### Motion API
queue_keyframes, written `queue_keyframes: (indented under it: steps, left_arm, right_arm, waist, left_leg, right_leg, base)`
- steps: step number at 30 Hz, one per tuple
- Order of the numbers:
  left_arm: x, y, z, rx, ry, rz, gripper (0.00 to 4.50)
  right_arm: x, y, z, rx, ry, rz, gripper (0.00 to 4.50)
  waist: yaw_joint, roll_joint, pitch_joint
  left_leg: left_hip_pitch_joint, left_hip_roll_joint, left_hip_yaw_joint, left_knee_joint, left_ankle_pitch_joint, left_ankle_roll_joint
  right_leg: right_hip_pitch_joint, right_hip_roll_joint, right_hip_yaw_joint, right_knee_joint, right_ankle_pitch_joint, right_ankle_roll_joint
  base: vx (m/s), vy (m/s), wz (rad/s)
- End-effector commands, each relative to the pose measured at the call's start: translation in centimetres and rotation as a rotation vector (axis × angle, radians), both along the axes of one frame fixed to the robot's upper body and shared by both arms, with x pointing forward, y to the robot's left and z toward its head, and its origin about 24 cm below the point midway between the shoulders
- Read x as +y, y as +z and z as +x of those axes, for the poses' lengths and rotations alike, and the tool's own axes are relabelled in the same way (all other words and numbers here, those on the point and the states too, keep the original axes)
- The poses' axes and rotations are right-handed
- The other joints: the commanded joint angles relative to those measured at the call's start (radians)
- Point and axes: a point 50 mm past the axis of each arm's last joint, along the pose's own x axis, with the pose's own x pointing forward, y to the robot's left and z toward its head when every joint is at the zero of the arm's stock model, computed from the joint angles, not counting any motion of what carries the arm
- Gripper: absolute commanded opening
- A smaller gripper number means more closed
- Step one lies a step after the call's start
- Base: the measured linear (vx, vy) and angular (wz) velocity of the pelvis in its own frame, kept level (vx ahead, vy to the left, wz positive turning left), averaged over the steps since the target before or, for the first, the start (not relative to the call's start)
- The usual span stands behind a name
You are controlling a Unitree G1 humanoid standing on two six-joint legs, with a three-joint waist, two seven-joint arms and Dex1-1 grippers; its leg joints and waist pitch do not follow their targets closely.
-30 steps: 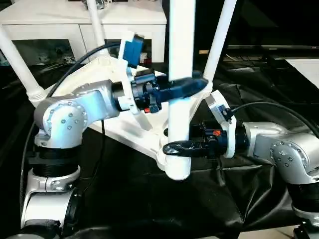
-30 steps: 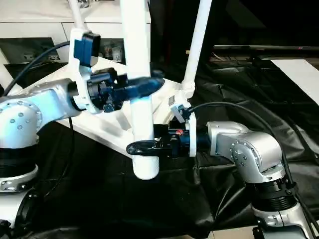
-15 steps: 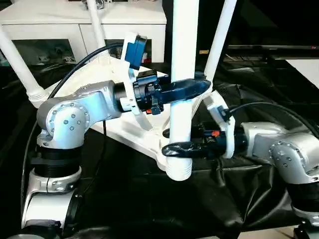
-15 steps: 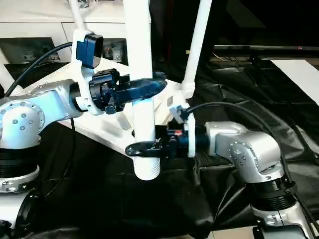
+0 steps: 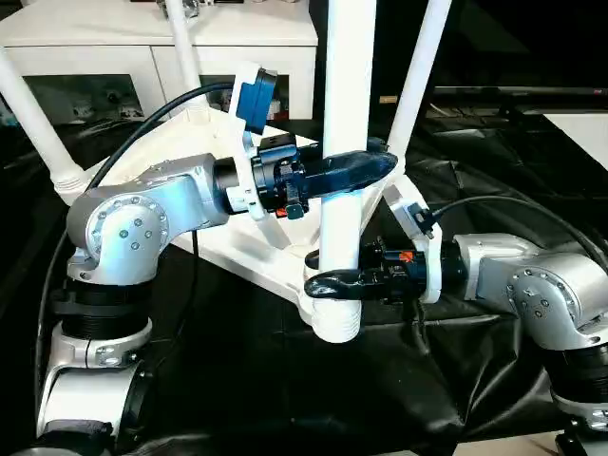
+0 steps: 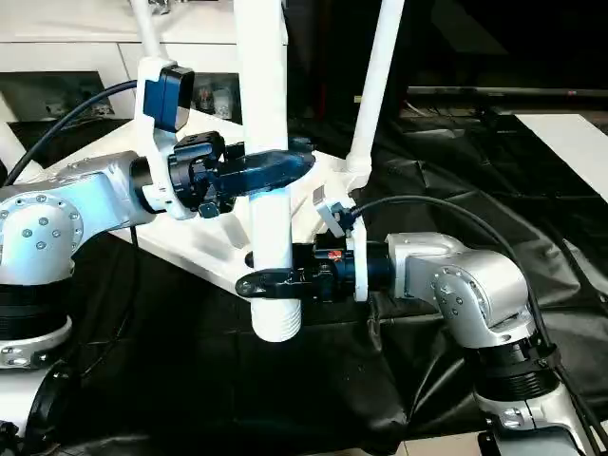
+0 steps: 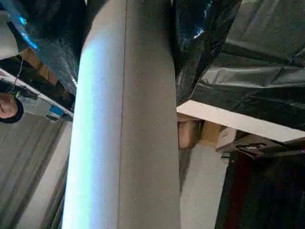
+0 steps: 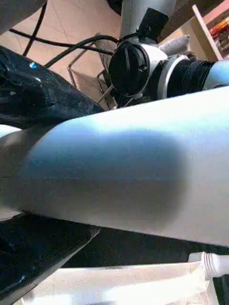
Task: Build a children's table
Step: Pick table leg
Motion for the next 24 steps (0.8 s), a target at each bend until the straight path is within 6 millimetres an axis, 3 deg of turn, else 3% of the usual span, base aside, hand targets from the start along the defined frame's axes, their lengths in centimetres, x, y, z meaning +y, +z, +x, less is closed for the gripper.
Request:
queue_keyframes:
  steps: [1,6,12,14,15,16,20,21,22,24]
  left_arm:
    - [-0.5,0.4,-0.6,0.003,-0.046,-0.014,2.35]
    - [-0.2,0.5,0.1,-0.016,0.040,-0.093,2.77]
    - [2.4,1.8,2.5,0.096,0.241,-0.591,2.80]
    - [3.6,1.9,2.8,0.115,0.262,-0.687,2.80]
    - [4.1,1.9,2.9,0.114,0.268,-0.714,2.80]
    - [4.6,1.8,2.9,0.114,0.266,-0.730,2.80]
    - [4.8,0.6,3.0,0.065,0.257,-0.552,2.80]
    - [3.7,-1.6,3.2,-0.057,0.294,-0.178,2.80]
    - [3.6,-1.7,3.2,-0.060,0.294,-0.169,2.80]
    - [3.3,-5.6,3.4,-0.202,0.253,0.270,2.80]
  right_arm:
    - [-0.3,0.6,0.6,-0.015,-0.047,0.015,1.98]
    - [-0.4,0.7,0.9,-0.024,-0.091,0.044,1.90]
    - [-1.2,0.9,1.9,-0.053,-0.281,0.128,1.88]
    - [-1.7,0.7,2.3,-0.082,-0.373,0.115,1.87]
    - [-1.9,0.6,2.6,-0.100,-0.420,0.103,1.87]
    - [-2.1,0.3,2.7,-0.115,-0.458,0.077,1.87]
    - [-2.8,-0.5,3.0,-0.148,-0.558,0.037,1.86]
    - [-3.2,-0.9,2.9,-0.166,-0.613,0.018,1.86]
    - [-3.2,-0.9,2.9,-0.166,-0.614,0.018,1.86]
    - [-3.5,-1.4,2.6,-0.194,-0.638,-0.034,1.86]
  waist:
    - [0.002,-0.010,-0.074]
    - [0.003,-0.012,-0.074]
    - [0.005,-0.017,-0.076]
    - [0.004,-0.006,-0.078]
    - [0.000,-0.011,-0.077]
    - [0.002,-0.006,-0.077]
    - [-0.004,0.000,-0.076]
    - [-0.003,0.002,-0.075]
    - [-0.003,0.002,-0.074]
    - [-0.002,0.007,-0.072]
  left_leg:
    - [0.015,0.036,-0.008,-0.063,-0.109,-0.017]
    - [0.015,0.035,-0.008,-0.064,-0.116,-0.016]
    - [0.009,0.030,-0.007,-0.059,-0.117,-0.015]
    - [0.011,0.031,-0.011,-0.061,-0.113,-0.016]
    - [0.012,0.030,-0.008,-0.061,-0.116,-0.017]
    - [0.014,0.030,-0.009,-0.061,-0.116,-0.021]
    - [0.018,0.032,-0.011,-0.067,-0.119,-0.023]
    - [0.022,0.037,-0.014,-0.071,-0.131,-0.019]
    - [0.022,0.039,-0.017,-0.075,-0.138,-0.013]
    - [0.027,0.042,-0.017,-0.079,-0.158,-0.035]
  right_leg:
    - [0.051,-0.069,0.039,-0.067,-0.192,-0.180]
    - [0.052,-0.069,0.040,-0.072,-0.206,-0.177]
    - [0.057,-0.071,0.036,-0.076,-0.187,-0.202]
    - [0.056,-0.068,0.035,-0.071,-0.179,-0.185]
    - [0.054,-0.067,0.036,-0.076,-0.188,-0.172]
    - [0.052,-0.067,0.036,-0.074,-0.189,-0.171]
    - [0.049,-0.063,0.037,-0.076,-0.188,-0.146]
    - [0.044,-0.064,0.039,-0.079,-0.207,-0.127]
    - [0.043,-0.063,0.039,-0.083,-0.230,-0.105]
    - [0.040,-0.067,0.042,-0.085,-0.251,-0.087]
  base:
    - [0.000,0.000,0.00]
    - [0.000,0.000,0.00]
    - [0.000,0.000,0.00]
    - [0.000,0.000,0.00]
    - [0.000,0.000,0.00]
    - [0.000,0.000,0.00]
    - [0.000,0.000,0.00]
    - [0.000,0.000,0.00]
    - [0.000,0.000,0.00]
    - [0.000,0.000,0.00]
